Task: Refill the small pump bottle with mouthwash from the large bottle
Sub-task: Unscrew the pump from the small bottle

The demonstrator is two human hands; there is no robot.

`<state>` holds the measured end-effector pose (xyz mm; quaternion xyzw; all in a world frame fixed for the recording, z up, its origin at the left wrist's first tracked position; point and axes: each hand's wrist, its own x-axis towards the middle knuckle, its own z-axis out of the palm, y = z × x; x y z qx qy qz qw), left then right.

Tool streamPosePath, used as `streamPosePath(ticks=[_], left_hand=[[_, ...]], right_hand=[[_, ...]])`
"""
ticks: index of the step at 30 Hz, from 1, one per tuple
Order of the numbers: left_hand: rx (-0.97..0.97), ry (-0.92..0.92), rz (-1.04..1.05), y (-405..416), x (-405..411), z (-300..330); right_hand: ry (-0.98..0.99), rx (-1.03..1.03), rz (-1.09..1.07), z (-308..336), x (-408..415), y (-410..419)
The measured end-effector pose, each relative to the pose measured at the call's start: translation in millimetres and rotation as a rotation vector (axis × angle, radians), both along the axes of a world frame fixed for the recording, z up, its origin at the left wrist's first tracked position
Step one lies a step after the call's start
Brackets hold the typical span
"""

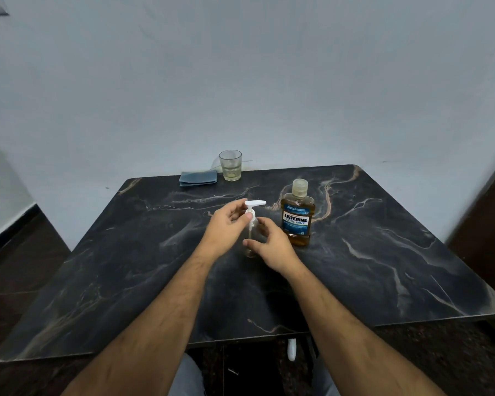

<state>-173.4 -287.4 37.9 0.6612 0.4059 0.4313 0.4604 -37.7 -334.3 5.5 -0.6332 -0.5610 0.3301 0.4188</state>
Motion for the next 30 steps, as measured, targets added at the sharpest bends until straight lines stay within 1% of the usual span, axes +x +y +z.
streamPosePath(ticks=[3,6,9,13,17,20,23,26,28,30], left_hand=[[0.055,0.103,-0.072,7.3,-2.5,1.1],[0.031,0.110,-0.095,12.0,-10.2,2.4],[0.049,0.133,-0.095,12.9,-14.0,2.4],[0.103,0.169,0.001,8.9,-8.7,-3.6],[0.130,0.149,0.112,1.0,-2.1,-7.0],[0.109,0.146,0.214,-3.7,1.7,-6.9],[0.089,0.178,0.272,-3.7,5.4,-4.4],[0.052,0.182,0.223,-2.7,8.4,1.4],[0.029,0.171,0.134,-2.7,9.3,4.3],[-0.007,0.119,0.055,-5.8,8.5,5.5]], right_hand=[[-0.010,0.003,0.022,2.1,-6.0,4.4],[0.022,0.005,0.039,-0.6,-9.4,6.2],[0.002,0.020,0.036,-3.8,-11.3,6.7],[-0.041,0.024,-0.009,-4.0,-12.3,5.2],[-0.100,0.065,-0.076,-7.2,-17.2,1.5],[-0.095,0.077,-0.113,-8.0,-19.9,0.3],[-0.082,0.061,-0.099,-6.3,-18.9,0.7],[-0.066,0.041,-0.080,-5.3,-18.4,1.9],[-0.077,0.032,-0.075,-5.1,-18.1,2.7],[-0.095,0.034,-0.070,-5.2,-17.3,3.3]])
